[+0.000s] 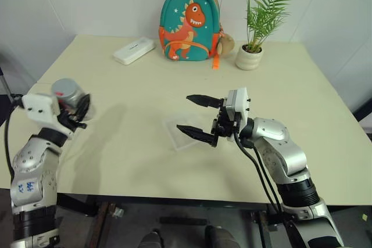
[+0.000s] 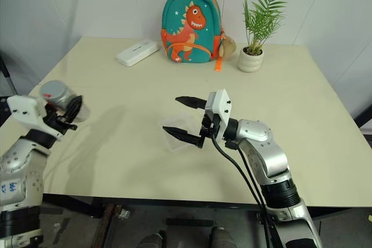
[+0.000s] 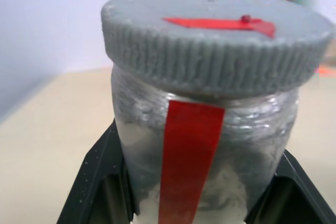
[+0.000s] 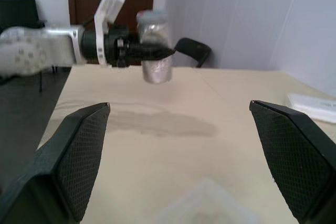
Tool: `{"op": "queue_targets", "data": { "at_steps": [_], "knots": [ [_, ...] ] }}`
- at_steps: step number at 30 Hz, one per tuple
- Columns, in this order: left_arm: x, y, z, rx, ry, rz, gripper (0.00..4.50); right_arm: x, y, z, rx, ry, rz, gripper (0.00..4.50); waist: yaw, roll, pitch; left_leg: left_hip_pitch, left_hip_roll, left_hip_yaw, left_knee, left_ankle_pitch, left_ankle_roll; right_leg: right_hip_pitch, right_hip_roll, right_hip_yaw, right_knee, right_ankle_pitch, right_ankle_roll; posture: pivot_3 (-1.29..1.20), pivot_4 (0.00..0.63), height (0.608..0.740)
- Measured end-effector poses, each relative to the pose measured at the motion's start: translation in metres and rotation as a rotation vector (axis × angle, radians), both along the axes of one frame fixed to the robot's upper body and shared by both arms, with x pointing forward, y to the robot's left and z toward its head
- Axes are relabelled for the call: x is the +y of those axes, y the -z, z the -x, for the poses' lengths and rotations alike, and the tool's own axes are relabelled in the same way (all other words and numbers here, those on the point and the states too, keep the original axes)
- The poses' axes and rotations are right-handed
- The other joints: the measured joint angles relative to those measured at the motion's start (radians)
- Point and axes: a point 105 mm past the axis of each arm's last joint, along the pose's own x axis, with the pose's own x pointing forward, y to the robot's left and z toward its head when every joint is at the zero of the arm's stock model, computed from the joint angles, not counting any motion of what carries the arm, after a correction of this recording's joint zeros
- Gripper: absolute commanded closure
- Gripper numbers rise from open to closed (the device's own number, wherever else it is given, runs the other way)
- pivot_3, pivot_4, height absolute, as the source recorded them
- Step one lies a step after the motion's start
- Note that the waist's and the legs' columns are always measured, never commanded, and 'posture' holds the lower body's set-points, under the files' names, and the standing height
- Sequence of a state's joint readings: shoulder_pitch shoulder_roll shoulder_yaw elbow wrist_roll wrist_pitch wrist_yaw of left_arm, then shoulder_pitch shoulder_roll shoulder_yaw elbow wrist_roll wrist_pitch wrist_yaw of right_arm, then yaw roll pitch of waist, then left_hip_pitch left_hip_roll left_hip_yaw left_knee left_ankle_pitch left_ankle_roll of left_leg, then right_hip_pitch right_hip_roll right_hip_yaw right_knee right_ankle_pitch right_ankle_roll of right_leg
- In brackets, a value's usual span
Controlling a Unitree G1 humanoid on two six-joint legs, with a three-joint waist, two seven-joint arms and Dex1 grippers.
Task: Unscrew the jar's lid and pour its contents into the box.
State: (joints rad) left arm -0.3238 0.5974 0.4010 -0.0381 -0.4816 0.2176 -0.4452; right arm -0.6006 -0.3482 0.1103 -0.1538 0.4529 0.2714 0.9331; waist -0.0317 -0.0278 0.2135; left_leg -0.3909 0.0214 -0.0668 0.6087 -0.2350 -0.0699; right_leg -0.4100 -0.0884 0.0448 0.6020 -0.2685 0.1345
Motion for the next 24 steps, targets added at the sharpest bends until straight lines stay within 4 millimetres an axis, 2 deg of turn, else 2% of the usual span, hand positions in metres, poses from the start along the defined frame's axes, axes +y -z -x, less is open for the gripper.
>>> {"op": "queue_targets", "data": {
  "at_steps": [5,9,13,17,24],
  "knots": [
    [-0.080,0.021,-0.002,0.156,0.453,-0.157,2.54,0.003,-0.004,-0.005,0.046,0.044,0.030,0.00,0.000,0.000,0.000,0.000,0.004,0.000,0.000,0.000,-0.001,-0.001,0.005,0.001,0.000,-0.001,-0.003,0.00,0.150,0.740],
    [-0.114,0.022,-0.002,0.181,0.633,-0.230,2.54,0.013,-0.022,-0.010,0.020,0.074,0.042,0.00,0.000,0.000,0.000,0.000,0.009,0.000,0.000,-0.001,-0.001,-0.004,0.010,0.001,0.004,-0.002,-0.006,0.00,0.150,0.740],
    [-0.130,0.019,-0.006,0.174,0.716,-0.272,2.54,0.030,-0.035,-0.011,0.028,0.080,0.006,0.00,-0.001,0.001,0.000,0.000,0.009,0.000,-0.001,-0.001,-0.001,-0.005,0.010,0.001,0.007,-0.003,-0.007,0.00,0.150,0.740],
    [-0.136,0.024,-0.006,0.188,0.754,-0.277,2.54,0.039,-0.031,-0.010,0.045,0.083,0.005,0.00,0.001,0.001,0.000,-0.002,0.009,0.000,0.000,-0.001,-0.001,-0.006,0.010,0.001,0.006,-0.003,-0.006,0.00,0.150,0.740],
    [-0.142,0.016,-0.007,0.167,0.784,-0.283,2.54,0.046,-0.029,-0.017,0.064,0.128,-0.008,0.00,0.001,0.001,0.001,-0.002,0.009,0.000,0.001,-0.001,-0.001,-0.006,0.010,0.001,0.007,-0.003,-0.006,0.00,0.150,0.740]
  ]
}}
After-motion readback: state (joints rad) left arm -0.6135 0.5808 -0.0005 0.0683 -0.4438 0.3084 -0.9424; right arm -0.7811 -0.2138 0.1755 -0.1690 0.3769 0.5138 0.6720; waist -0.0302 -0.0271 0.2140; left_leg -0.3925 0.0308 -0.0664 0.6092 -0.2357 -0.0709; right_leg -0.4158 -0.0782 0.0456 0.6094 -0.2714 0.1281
